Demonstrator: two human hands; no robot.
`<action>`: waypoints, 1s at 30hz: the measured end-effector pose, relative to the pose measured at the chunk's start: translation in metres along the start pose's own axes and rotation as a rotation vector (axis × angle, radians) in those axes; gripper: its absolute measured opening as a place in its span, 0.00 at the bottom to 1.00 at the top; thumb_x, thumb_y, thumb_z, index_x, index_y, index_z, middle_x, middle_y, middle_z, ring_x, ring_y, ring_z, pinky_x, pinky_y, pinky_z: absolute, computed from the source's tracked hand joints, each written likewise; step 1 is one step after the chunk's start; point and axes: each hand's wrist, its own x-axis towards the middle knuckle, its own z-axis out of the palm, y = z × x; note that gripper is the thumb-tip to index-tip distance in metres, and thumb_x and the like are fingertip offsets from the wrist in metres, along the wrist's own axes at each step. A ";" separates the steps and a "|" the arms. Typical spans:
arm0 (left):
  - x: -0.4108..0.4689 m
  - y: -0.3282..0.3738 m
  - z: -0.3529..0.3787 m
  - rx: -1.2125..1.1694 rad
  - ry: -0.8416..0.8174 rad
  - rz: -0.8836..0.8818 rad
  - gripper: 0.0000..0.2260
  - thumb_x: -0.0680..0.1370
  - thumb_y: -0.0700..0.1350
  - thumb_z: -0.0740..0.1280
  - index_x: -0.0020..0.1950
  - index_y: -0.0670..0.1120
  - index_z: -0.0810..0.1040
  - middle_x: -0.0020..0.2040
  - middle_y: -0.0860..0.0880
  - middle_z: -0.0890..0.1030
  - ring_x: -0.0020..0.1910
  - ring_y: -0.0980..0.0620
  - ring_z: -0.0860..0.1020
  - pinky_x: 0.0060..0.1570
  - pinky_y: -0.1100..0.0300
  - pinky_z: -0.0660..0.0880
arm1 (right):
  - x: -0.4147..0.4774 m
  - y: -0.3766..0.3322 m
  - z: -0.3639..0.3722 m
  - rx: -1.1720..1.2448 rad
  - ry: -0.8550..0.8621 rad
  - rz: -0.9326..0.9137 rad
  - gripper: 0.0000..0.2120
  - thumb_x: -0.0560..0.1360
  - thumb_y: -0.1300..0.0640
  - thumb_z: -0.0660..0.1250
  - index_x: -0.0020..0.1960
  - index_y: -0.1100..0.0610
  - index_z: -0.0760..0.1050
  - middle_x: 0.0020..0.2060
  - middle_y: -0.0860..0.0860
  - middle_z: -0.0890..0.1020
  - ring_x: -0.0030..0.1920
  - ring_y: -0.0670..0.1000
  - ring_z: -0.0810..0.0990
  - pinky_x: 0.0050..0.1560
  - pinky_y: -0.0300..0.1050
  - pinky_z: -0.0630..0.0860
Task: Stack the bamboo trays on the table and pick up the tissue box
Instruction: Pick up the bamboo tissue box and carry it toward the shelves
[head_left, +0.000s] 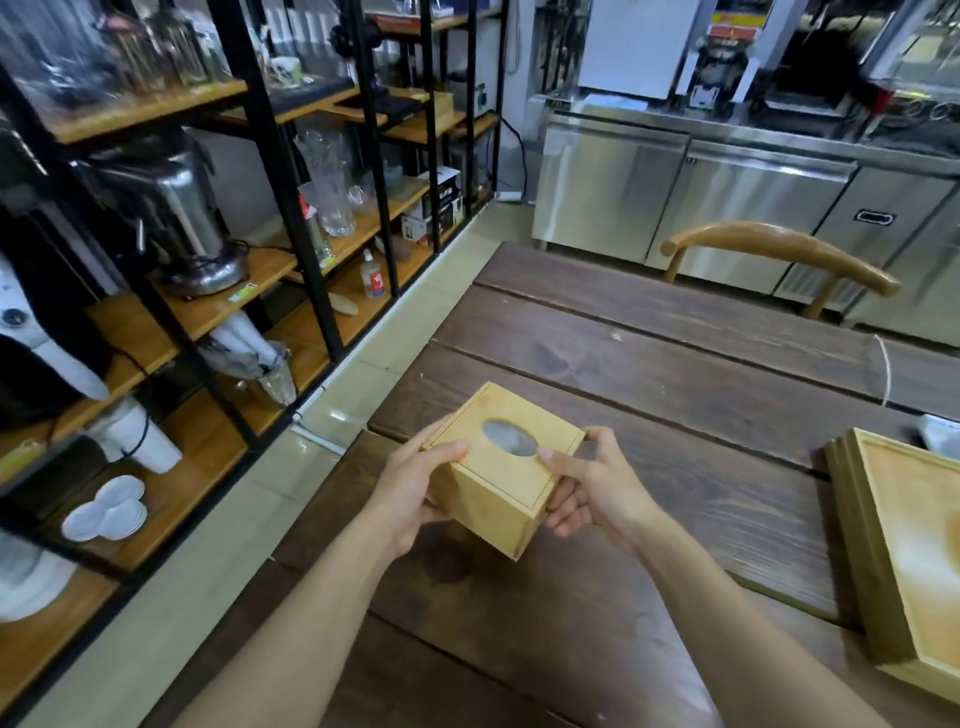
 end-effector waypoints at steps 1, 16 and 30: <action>-0.006 0.001 -0.009 0.015 0.019 0.007 0.18 0.75 0.47 0.68 0.64 0.58 0.74 0.60 0.49 0.76 0.60 0.46 0.73 0.57 0.38 0.74 | -0.002 -0.001 0.009 -0.002 -0.019 -0.008 0.26 0.72 0.53 0.70 0.62 0.51 0.57 0.28 0.59 0.79 0.24 0.56 0.79 0.23 0.46 0.78; -0.104 -0.047 -0.142 0.014 0.450 0.036 0.12 0.75 0.47 0.68 0.58 0.53 0.80 0.57 0.49 0.80 0.57 0.48 0.76 0.59 0.50 0.71 | -0.036 0.038 0.166 -0.107 -0.360 0.047 0.24 0.73 0.56 0.70 0.59 0.53 0.57 0.46 0.63 0.79 0.25 0.56 0.79 0.23 0.47 0.79; -0.146 -0.094 -0.182 -0.058 0.644 -0.029 0.04 0.72 0.44 0.72 0.43 0.45 0.81 0.47 0.45 0.82 0.55 0.42 0.77 0.61 0.42 0.71 | -0.072 0.069 0.218 -0.243 -0.448 0.096 0.23 0.72 0.57 0.70 0.57 0.53 0.57 0.43 0.64 0.79 0.26 0.58 0.80 0.25 0.49 0.79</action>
